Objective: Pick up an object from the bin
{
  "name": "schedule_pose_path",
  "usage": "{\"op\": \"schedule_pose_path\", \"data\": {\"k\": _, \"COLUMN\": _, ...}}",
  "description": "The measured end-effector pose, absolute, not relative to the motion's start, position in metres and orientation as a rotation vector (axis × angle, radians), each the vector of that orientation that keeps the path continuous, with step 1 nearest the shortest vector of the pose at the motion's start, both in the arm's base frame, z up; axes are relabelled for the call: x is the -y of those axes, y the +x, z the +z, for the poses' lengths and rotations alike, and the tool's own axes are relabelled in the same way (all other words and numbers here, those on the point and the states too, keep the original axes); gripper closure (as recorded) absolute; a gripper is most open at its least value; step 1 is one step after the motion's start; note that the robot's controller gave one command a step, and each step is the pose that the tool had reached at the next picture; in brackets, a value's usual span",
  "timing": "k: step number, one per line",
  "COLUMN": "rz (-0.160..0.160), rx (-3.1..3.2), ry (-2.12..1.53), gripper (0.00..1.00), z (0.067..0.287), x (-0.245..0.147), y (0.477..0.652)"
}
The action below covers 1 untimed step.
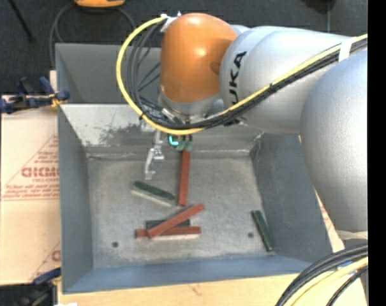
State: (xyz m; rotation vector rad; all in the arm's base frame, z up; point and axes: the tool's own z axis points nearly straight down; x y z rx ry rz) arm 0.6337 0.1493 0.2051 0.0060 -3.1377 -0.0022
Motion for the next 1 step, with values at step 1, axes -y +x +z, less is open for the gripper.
{"op": "schedule_pose_path", "data": {"k": 1, "rz": -0.004, "rx": 3.145, "ry": 0.003, "gripper": 0.00, "z": 0.2100, "x": -0.1489, "y": 0.6352}}
